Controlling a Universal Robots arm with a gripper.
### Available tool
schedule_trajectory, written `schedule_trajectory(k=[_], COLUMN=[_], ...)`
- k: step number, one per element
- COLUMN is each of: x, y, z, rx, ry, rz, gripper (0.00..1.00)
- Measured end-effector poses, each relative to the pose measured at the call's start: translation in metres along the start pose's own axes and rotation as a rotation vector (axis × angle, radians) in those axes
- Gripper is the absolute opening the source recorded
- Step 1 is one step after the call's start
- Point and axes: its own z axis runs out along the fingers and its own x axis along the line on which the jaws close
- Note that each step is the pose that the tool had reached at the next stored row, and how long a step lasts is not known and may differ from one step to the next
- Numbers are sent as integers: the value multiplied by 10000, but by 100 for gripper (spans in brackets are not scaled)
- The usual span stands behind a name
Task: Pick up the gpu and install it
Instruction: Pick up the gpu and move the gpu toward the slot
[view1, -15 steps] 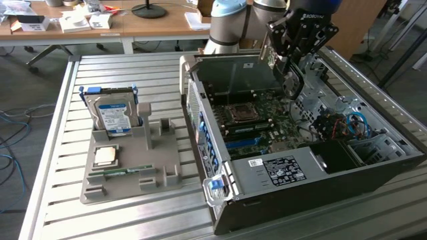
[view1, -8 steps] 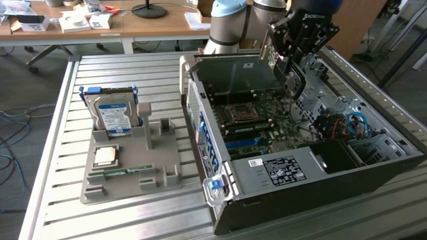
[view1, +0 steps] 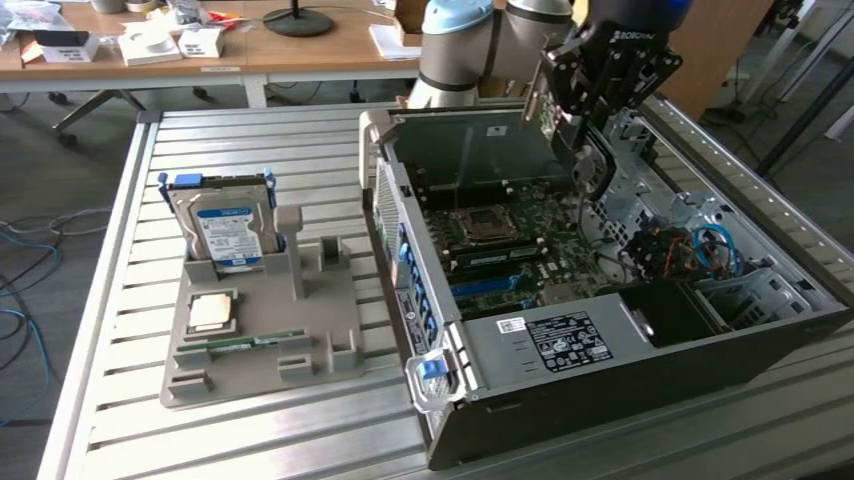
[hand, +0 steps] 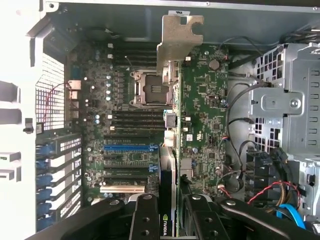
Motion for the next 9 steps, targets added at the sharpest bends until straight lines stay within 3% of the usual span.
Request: schedule_trajectory(k=[9], x=[-135], y=[0], z=[37], rx=[0], ry=[0], rz=[0], gripper=[26])
